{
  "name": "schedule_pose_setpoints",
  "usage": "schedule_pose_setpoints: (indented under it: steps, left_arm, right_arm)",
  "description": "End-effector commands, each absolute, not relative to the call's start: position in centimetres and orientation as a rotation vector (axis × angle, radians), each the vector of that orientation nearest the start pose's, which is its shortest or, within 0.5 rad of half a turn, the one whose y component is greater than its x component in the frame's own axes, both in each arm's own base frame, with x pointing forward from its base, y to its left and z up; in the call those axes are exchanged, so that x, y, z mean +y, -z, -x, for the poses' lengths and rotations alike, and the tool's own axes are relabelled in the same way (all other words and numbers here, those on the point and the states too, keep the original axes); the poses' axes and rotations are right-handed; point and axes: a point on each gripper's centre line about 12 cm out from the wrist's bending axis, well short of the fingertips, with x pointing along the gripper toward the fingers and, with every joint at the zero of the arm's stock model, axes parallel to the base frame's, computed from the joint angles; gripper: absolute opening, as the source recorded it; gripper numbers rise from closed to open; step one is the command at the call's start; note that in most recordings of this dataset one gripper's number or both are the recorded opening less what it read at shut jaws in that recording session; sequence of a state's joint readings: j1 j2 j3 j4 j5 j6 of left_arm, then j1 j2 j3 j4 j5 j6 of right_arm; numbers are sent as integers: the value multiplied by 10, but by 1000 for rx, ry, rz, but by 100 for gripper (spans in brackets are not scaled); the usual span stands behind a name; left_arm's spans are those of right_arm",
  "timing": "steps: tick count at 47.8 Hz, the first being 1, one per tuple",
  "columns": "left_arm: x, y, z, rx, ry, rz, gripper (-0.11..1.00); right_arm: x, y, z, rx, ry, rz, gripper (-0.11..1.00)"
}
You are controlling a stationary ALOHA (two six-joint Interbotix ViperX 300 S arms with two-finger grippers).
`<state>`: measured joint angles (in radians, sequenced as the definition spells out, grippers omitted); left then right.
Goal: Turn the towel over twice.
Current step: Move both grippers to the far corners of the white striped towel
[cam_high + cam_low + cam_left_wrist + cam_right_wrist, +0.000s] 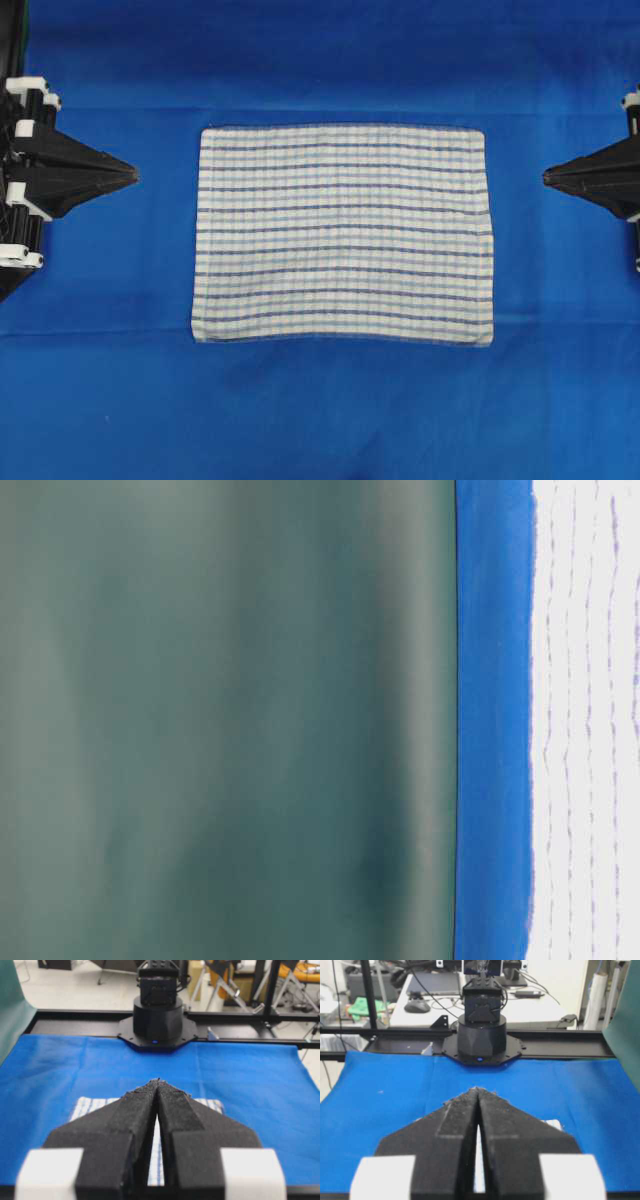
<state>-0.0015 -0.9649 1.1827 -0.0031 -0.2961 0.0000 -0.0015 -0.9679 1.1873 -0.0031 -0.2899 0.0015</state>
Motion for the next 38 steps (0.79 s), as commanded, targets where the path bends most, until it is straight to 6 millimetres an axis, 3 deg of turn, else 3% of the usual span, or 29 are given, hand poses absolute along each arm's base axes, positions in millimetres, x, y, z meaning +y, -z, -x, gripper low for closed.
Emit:
schedule_pose_setpoints:
  steps: [1, 15, 29, 34, 38]
  left_arm:
    - [2, -298, -199, -87, -10, 7, 0]
    - [13, -289, -205, -58, -66, 27, 0]
    - [42, -256, -221, 58, -195, 45, 1]
    - [56, -239, -224, 96, -256, 65, 15]
    - [67, -225, -225, 129, -300, 79, 36]
  right_arm:
    - [-1, -302, -200, -103, 6, -3, 0]
    - [-20, -291, -207, 22, 96, -13, 0]
    - [-57, -260, -212, 170, 267, -97, 0]
    - [-73, -242, -215, 254, 339, -137, 2]
    - [-84, -228, -217, 318, 383, -160, 19]
